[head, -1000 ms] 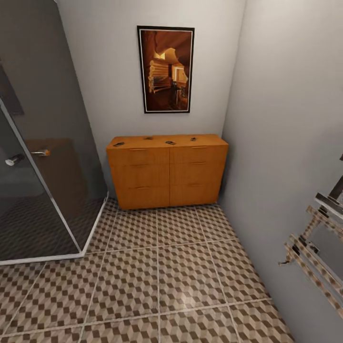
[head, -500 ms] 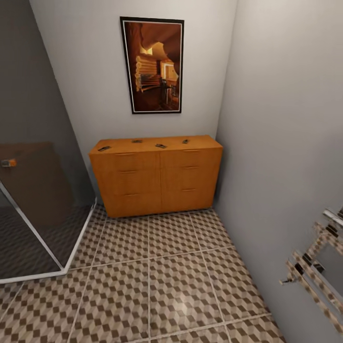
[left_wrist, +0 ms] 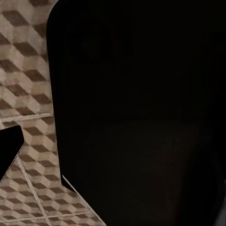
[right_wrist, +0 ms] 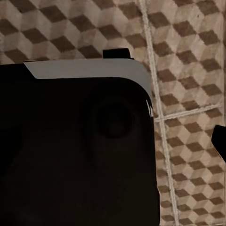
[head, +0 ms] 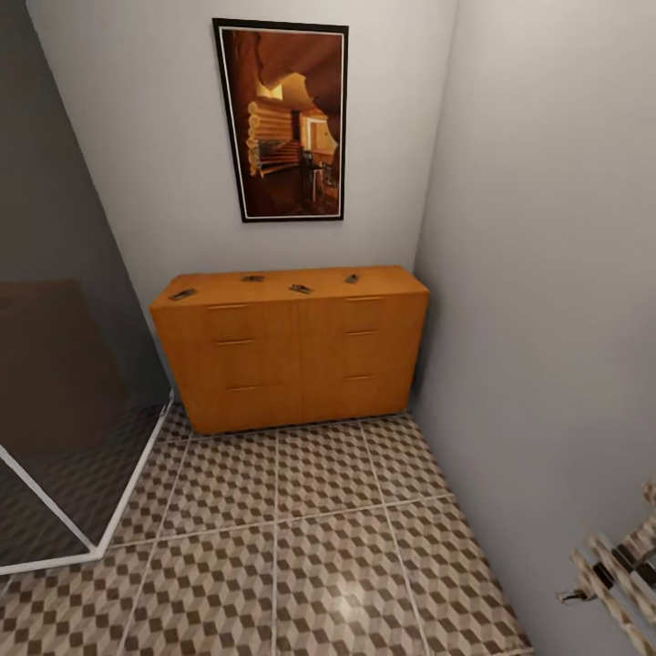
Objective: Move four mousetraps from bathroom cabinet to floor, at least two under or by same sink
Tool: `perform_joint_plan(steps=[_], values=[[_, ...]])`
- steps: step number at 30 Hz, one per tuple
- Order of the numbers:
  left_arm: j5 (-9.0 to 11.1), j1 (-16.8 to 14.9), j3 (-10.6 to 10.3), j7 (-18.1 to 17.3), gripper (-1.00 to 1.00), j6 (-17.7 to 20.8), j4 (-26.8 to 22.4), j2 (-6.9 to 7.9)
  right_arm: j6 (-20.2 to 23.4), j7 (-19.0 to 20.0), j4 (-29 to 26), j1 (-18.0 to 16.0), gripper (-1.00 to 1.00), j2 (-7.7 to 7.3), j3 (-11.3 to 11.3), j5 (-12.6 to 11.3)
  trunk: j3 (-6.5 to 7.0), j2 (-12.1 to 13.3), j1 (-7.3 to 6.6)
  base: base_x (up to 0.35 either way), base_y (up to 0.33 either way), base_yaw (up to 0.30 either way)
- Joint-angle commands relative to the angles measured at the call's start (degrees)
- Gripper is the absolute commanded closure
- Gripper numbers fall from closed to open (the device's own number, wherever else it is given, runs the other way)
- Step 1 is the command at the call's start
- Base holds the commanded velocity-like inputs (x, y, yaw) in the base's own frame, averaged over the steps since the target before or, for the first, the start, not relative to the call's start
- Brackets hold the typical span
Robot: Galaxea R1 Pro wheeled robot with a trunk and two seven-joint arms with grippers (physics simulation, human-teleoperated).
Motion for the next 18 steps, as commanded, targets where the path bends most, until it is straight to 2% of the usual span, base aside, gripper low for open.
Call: perform_joint_plan(steps=[1,18], values=[[0.00,0.00,0.01,0.00,-1.00,0.00,-0.01,0.00,-0.06,0.00,0.01,0.00,-1.00,-0.01,0.00,0.00,0.00,0.00,0.00,0.329,-0.013,0.000],[0.00,0.00,0.04,0.00,-1.00,0.00,0.06,0.06,-0.30,0.01,0.03,0.00,-1.00,0.17,0.01,-0.19,0.00,0.00,0.00,0.329,-0.001,0.000]])
